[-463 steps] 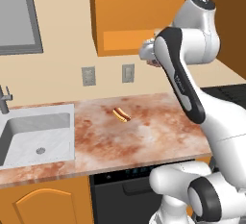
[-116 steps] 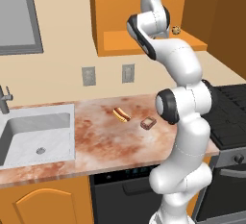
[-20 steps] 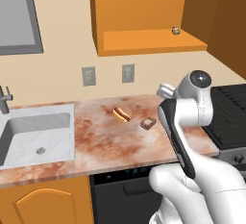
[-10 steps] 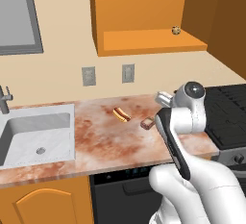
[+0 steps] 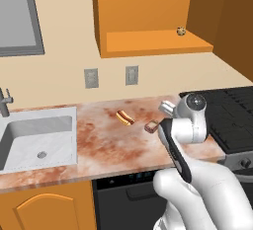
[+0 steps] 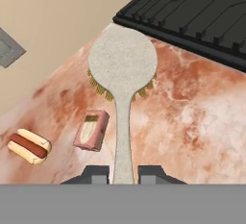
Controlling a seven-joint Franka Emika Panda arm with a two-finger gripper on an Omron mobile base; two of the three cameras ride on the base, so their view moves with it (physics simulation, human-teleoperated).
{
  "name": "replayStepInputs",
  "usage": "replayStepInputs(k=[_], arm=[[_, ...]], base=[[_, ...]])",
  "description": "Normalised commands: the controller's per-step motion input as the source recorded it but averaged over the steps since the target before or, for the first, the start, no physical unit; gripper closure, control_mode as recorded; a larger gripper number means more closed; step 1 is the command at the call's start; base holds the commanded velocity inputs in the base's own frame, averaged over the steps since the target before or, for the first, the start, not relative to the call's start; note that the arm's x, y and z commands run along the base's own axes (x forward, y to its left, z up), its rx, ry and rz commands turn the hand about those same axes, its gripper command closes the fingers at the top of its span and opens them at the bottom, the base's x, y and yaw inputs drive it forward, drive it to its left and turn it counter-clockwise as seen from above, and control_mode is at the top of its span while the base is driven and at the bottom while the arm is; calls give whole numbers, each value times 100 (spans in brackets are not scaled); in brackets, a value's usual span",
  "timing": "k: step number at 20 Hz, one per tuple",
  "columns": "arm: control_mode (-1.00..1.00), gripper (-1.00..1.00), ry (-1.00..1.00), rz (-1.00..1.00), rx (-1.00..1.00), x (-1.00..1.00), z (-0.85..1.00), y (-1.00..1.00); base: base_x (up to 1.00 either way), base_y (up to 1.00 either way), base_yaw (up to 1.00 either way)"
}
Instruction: Pick the bar soap and dish brush from the cabinet and place them on the counter.
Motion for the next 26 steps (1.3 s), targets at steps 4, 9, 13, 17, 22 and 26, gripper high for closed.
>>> replayStepInputs(k=[4,9,13,17,22,26], arm=[[-100,100,2,0,0,20,-26,-15],[-100,100,5,0,0,21,-26,-15],[-100,100,5,0,0,21,-24,-12],[-100,100,2,1,0,22,-26,-11],[-100,100,0,1,0,22,-29,-5],[-100,100,4,1,0,27,-25,-3]], base=[[0,0,0],[0,0,0],[0,0,0],[0,0,0],[0,0,0],[0,0,0]])
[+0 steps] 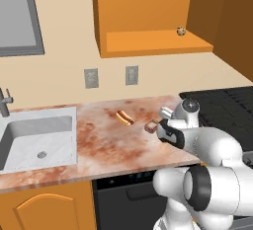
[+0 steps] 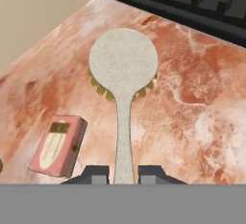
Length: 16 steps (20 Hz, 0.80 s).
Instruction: Pick the bar soap and dish brush from the cabinet and place them on the counter.
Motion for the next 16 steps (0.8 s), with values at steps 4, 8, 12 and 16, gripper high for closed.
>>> replayStepInputs(k=[4,8,12,16], arm=[[-100,100,8,2,0,28,-22,-1],[-100,100,13,2,0,25,-14,0],[-100,100,12,0,0,19,-6,0],[-100,100,10,0,-1,15,-4,-1]], base=[[0,0,0],[0,0,0],[0,0,0],[0,0,0]])
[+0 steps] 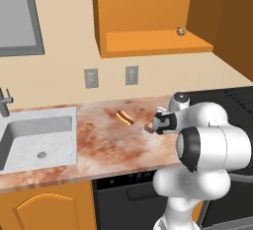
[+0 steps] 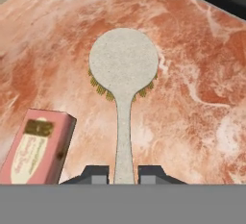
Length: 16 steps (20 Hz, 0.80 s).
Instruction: Pick the bar soap and dish brush from the cabinet and place them on the counter.
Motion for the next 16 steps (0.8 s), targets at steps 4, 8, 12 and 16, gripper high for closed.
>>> replayStepInputs(k=[4,8,12,16], arm=[[-100,100,1,0,-1,8,-2,-1],[-100,100,0,0,0,13,-4,-1],[-100,100,1,0,0,20,-5,-2],[-100,100,2,0,0,19,-10,0]], base=[[0,0,0],[0,0,0],[0,0,0],[0,0,0]])
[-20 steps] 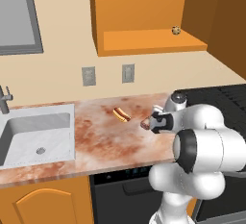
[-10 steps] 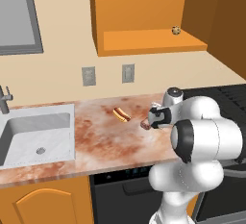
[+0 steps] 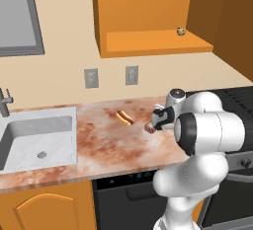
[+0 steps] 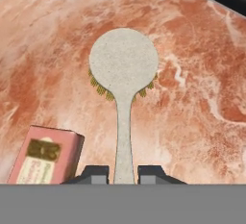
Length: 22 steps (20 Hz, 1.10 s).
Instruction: Pick the bar soap and dish brush from the cabinet and place them on the counter.
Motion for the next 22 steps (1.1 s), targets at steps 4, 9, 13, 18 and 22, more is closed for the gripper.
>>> replayStepInputs(k=[4,9,13,18,22], arm=[[-100,100,0,0,0,16,-12,0],[-100,100,1,0,0,16,-17,0],[-100,100,4,0,0,15,-25,0],[-100,100,5,0,0,17,-23,0],[-100,100,2,0,0,16,-10,0]], base=[[0,0,0],[0,0,0],[0,0,0],[0,0,0],[0,0,0]])
